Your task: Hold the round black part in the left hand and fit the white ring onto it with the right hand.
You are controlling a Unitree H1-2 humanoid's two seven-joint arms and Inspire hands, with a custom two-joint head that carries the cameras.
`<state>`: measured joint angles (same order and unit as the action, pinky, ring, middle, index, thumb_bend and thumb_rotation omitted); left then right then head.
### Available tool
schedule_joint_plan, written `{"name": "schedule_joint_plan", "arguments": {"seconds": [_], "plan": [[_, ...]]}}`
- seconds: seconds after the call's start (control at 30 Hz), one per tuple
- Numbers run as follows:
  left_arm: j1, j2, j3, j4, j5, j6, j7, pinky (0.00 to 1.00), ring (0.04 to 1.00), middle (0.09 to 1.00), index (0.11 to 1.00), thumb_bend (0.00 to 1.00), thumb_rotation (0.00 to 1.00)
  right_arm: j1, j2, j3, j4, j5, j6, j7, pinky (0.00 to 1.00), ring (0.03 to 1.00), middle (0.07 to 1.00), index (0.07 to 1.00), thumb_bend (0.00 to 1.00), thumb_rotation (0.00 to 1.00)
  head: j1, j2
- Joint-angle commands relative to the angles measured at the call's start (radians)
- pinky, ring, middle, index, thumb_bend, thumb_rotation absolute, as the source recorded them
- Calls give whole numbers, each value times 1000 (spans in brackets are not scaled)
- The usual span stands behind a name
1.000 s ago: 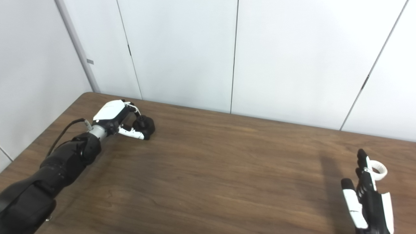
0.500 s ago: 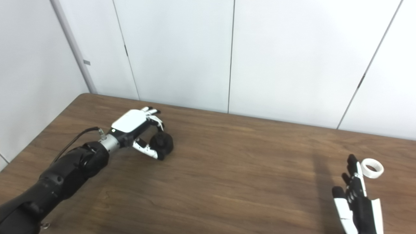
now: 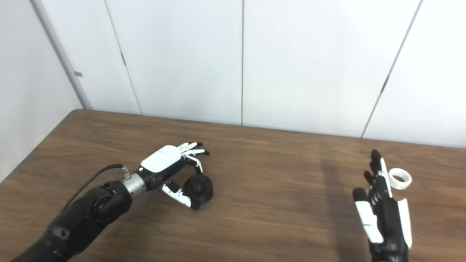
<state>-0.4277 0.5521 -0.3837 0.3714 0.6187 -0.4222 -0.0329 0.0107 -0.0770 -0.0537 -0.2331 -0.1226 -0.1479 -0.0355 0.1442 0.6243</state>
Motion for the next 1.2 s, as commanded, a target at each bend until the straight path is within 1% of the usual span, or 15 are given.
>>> {"name": "schedule_joint_plan", "arguments": {"seconds": [0.0, 0.07, 0.13, 0.27, 0.33, 0.43, 0.5, 0.67, 0.73, 0.83, 0.87, 0.97, 1.07, 1.13, 1.17], "plan": [[14, -1, -12, -34, -11, -18, -48, 1000, 1000, 930, 480, 525, 57, -16, 6, 2, -47, -2, -18, -8, 977, 1000, 1000, 977, 497, 872, -13, 9], [23, -10, -17, -46, -18, -25, -64, 1000, 1000, 930, 481, 524, 57, -16, 11, 2, -57, 0, -21, -8, 996, 1000, 1000, 981, 498, 876, -29, 14], [29, -20, -23, -52, -23, -31, -70, 1000, 1000, 928, 481, 524, 57, -17, 15, 2, -67, 1, -20, -9, 986, 1000, 1000, 974, 504, 864, -40, 13], [36, -39, -42, -61, -30, -39, -91, 1000, 1000, 929, 481, 525, 58, -15, 27, 4, -93, -9, -3, -11, 998, 1000, 1000, 971, 518, 873, -61, 17], [36, -48, -51, -63, -23, -36, -98, 1000, 1000, 930, 481, 524, 57, -11, 29, 2, -104, -16, 0, -11, 990, 1000, 1000, 977, 492, 868, -66, 18], [27, -53, -62, -53, -23, -37, -110, 1000, 1000, 925, 481, 524, 58, -11, 30, -1, -119, -34, -1, -16, 999, 1000, 1000, 976, 488, 884, -83, 26], [19, -52, -71, -44, -22, -41, -118, 1000, 1000, 925, 481, 524, 58, -11, 35, -5, -140, -46, 15, -22, 1000, 1000, 1000, 975, 493, 900, -99, 30], [7, -58, -84, -35, -4, -36, -114, 1000, 1000, 924, 481, 525, 58, -15, 43, -16, -176, -49, 42, -37, 999, 1000, 990, 961, 521, 885, -120, 33], [2, -66, -89, -35, 0, -30, -114, 1000, 1000, 922, 480, 525, 59, -21, 33, -24, -170, -39, 28, -37, 1000, 1000, 994, 964, 526, 874, -126, 33], [-6, -79, -98, -36, 12, -30, -108, 1000, 1000, 927, 480, 525, 59, -27, 29, -37, -164, -56, 19, -51, 1000, 1000, 984, 957, 533, 869, -149, 30], [-10, -84, -102, -34, 18, -36, -99, 1000, 1000, 928, 480, 525, 59, -29, 29, -41, -163, -59, 18, -56, 1000, 1000, 983, 956, 533, 869, -157, 32], [-26, -96, -126, -16, 25, -47, -53, 1000, 1000, 917, 480, 525, 57, -33, 32, -52, -177, -56, 42, -60, 999, 1000, 977, 953, 554, 859, -172, 35], [-52, -94, -181, 10, 45, -47, 10, 1000, 1000, 913, 480, 524, 56, -41, 25, -59, -202, -61, 66, -56, 971, 997, 986, 962, 539, 865, -197, 37], [-66, -88, -216, 26, 57, -47, 54, 1000, 1000, 906, 479, 524, 56, -46, 26, -64, -214, -65, 81, -58, 980, 998, 985, 961, 547, 860, -207, 37], [-72, -89, -229, 37, 58, -47, 68, 1000, 1000, 905, 479, 524, 56, -49, 21, -67, -222, -84, 87, -61, 982, 998, 985, 960, 549, 859, -211, 37]]}}
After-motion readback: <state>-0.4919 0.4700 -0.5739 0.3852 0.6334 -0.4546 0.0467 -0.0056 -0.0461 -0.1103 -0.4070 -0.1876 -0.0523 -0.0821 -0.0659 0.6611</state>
